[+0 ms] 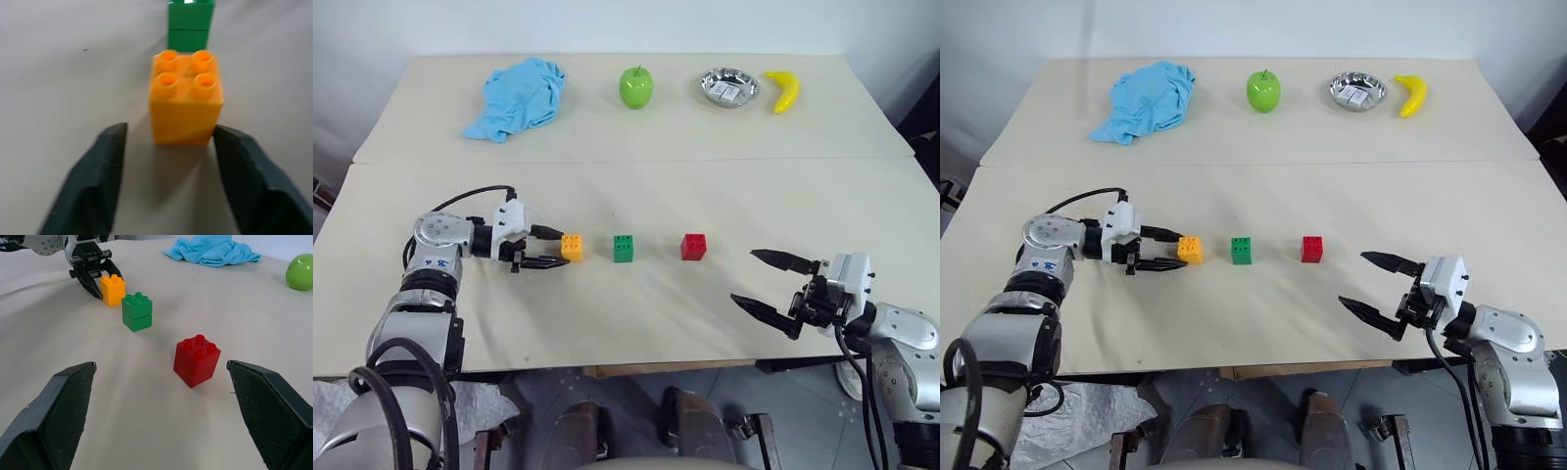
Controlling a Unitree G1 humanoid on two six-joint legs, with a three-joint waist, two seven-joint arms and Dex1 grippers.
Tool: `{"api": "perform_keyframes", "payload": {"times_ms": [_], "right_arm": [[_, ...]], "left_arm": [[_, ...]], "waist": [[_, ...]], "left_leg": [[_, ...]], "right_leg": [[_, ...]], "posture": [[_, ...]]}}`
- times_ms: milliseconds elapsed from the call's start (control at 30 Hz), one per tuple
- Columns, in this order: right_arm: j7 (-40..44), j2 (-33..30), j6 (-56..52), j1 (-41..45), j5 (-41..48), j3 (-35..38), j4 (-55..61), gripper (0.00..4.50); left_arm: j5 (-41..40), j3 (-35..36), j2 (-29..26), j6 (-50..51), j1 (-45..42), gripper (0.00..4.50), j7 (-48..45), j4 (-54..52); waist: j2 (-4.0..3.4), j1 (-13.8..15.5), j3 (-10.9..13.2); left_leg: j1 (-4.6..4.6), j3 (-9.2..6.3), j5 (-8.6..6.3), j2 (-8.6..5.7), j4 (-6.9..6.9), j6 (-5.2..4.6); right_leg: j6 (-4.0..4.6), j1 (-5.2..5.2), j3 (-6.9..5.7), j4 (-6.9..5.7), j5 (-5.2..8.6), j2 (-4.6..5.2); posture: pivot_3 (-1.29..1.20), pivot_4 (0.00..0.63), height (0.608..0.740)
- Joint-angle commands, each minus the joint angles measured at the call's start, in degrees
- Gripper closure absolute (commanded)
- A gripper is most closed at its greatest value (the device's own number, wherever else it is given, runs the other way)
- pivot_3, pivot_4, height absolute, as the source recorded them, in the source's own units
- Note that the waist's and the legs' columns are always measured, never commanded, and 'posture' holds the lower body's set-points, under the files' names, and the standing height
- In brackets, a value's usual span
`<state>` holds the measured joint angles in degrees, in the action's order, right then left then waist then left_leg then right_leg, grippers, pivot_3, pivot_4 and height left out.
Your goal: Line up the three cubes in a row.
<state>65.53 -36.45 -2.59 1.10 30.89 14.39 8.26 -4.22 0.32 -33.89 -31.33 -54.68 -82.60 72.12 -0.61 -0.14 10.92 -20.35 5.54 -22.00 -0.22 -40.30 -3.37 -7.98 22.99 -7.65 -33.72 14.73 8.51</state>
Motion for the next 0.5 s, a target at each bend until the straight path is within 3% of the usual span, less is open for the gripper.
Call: {"api": "perform_keyframes", "payload": {"times_ms": [33,67,200,400,500], "right_arm": [[0.8,-0.8,0.0,0.6,1.3,0.5,0.1,0.0],[1.3,-0.9,0.0,0.9,1.4,0.4,-0.3,0.0],[4.1,-2.0,0.8,1.9,1.9,1.2,-2.6,0.0],[3.1,-4.6,-8.1,6.4,8.2,5.7,-8.3,0.0],[9.0,-5.9,0.4,7.4,3.0,4.1,-13.2,0.0]], "left_arm": [[-2.3,2.8,-2.0,-0.1,1.1,0.5,-3.0,-2.2],[-3.4,3.8,-3.1,-0.1,2.3,0.26,-4.3,-3.4],[-9.8,8.7,-7.4,4.7,10.5,0.26,-6.9,-14.2],[-23.6,19.2,-10.1,29.5,36.1,0.26,7.6,-52.1],[-26.7,24.1,-7.8,33.8,49.3,0.26,14.6,-67.0]], "waist": [[0.0,0.0,0.0],[0.0,0.0,0.0],[0.0,-0.1,0.0],[-0.04,-1.0,0.0],[-0.05,-0.5,0.0]], "left_leg": [[0.0,0.0,0.0,-0.01,0.0,0.0],[-0.02,0.0,0.0,-0.01,0.01,-0.01],[-0.08,-0.02,-0.01,-0.02,0.01,-0.02],[-0.1,-0.14,-0.02,0.0,0.04,-0.04],[-0.08,-0.26,-0.03,0.01,0.0,-0.02]], "right_leg": [[0.0,0.01,0.0,0.0,0.0,0.0],[0.0,0.02,-0.01,0.01,0.0,0.0],[0.0,0.09,-0.02,0.01,0.0,0.01],[0.02,0.16,0.04,-0.02,0.0,0.12],[0.02,0.06,0.07,0.01,0.0,0.16]], "posture": [[0.0,0.15,0.74],[0.0,0.15,0.74],[0.0,0.15,0.74],[0.0,0.15,0.74],[0.0,0.15,0.74]]}}
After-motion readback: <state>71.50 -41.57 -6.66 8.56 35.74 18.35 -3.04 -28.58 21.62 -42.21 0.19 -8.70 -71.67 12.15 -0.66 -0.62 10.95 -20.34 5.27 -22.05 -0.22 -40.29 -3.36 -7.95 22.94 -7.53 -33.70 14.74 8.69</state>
